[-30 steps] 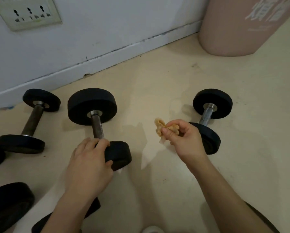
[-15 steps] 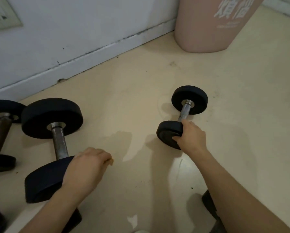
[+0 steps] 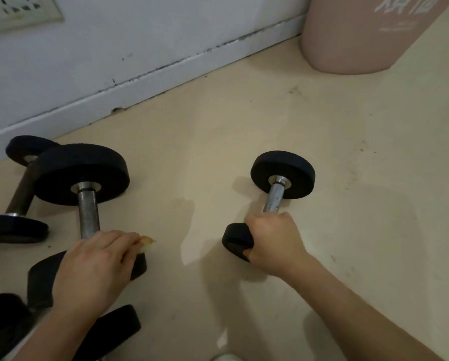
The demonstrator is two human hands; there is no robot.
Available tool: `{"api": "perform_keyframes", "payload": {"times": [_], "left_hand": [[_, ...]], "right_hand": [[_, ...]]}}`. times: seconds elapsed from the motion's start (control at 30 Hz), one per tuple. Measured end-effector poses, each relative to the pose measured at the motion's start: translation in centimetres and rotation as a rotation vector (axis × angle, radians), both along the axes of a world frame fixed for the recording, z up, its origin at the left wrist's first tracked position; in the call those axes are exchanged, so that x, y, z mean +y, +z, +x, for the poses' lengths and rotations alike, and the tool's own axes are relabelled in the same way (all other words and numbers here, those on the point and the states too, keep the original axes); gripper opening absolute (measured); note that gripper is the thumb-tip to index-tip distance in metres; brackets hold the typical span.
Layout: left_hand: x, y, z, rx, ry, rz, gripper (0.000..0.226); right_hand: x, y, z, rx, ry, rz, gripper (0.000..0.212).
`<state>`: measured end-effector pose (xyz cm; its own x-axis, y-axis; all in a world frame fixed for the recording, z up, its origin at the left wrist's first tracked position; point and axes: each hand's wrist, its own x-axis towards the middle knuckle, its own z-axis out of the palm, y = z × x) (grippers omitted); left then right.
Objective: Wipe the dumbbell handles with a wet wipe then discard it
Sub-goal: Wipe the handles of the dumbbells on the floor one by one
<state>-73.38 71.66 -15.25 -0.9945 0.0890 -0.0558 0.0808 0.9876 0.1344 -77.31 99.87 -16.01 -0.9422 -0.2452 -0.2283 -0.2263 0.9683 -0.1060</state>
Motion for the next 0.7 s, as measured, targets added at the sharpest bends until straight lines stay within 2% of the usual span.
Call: {"api": "perform_keyframes", "payload": {"times": [0.07, 0.13, 0.2, 0.27, 0.3, 0.37, 0.43, 0.47, 0.57, 0.7], "left_hand": [[-0.4, 0.3, -0.2, 0.019, 0.065, 0.096, 0.015], [0.1, 0.7, -0.7, 0.013, 0.189, 0.278, 0.010], [1.2, 0.9, -1.0, -0.005, 0.295, 0.558, 0.009], [3.1, 1.3, -1.1, -0.076, 0.357, 0.882, 0.010], [4.3, 1.4, -1.1, -0.132, 0.381, 1.026, 0.010], [6.8, 1.2, -1.0, -0.275, 0.407, 1.218, 0.014], [9.1, 0.7, -1.0, -0.384, 0.390, 1.279, 0.021], [10.0, 0.5, -1.1, -0.398, 0.389, 1.282, 0.025], [11.0, 0.1, -1.8, -0.374, 0.401, 1.311, 0.034], [10.5, -0.2, -2.8, -0.354, 0.418, 1.199, 0.030]], "right_hand": [[-3.0, -0.4, 2.2, -0.018, 0.037, -0.067, 0.014], [-5.9, -0.5, 3.6, -0.051, 0.028, -0.122, 0.011], [-7.7, -0.9, 4.2, -0.049, 0.002, -0.150, 0.012], [-7.6, -1.6, 4.2, -0.106, -0.044, -0.182, 0.027], [-7.0, -1.7, 4.1, -0.167, -0.080, -0.272, 0.037], [-4.9, -0.5, 4.2, -0.367, -0.297, -0.729, 0.049], [-3.3, 0.4, 4.4, -0.525, -0.535, -1.205, 0.058], [-2.9, 0.6, 4.5, -0.489, -0.559, -1.289, 0.054], [-2.8, 0.1, 4.8, -0.295, -0.739, -1.386, 0.020], [-2.3, -1.6, 4.8, -0.330, -1.026, -1.515, 0.013]]}}
